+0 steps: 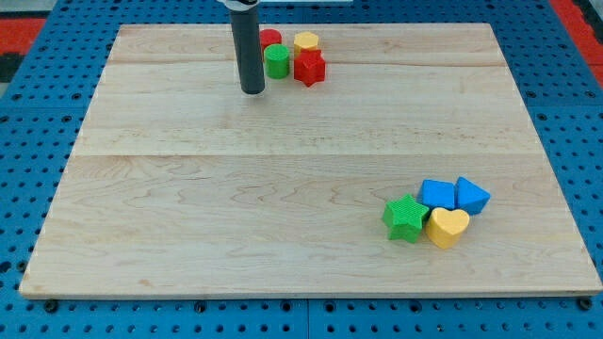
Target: Move the hexagon into the red circle
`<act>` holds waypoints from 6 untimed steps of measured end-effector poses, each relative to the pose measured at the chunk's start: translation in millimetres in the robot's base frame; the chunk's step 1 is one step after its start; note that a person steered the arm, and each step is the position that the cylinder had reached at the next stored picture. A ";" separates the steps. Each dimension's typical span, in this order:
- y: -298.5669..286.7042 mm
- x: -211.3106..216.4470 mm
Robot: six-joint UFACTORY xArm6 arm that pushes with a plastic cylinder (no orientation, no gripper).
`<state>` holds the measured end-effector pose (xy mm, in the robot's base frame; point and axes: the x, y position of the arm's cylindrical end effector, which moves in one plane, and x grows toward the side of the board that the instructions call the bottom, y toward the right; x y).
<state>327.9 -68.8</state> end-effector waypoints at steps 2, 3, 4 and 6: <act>-0.9 0.0; 0.0 -0.2; 35.2 -0.8; 186.1 -33.8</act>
<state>294.1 117.3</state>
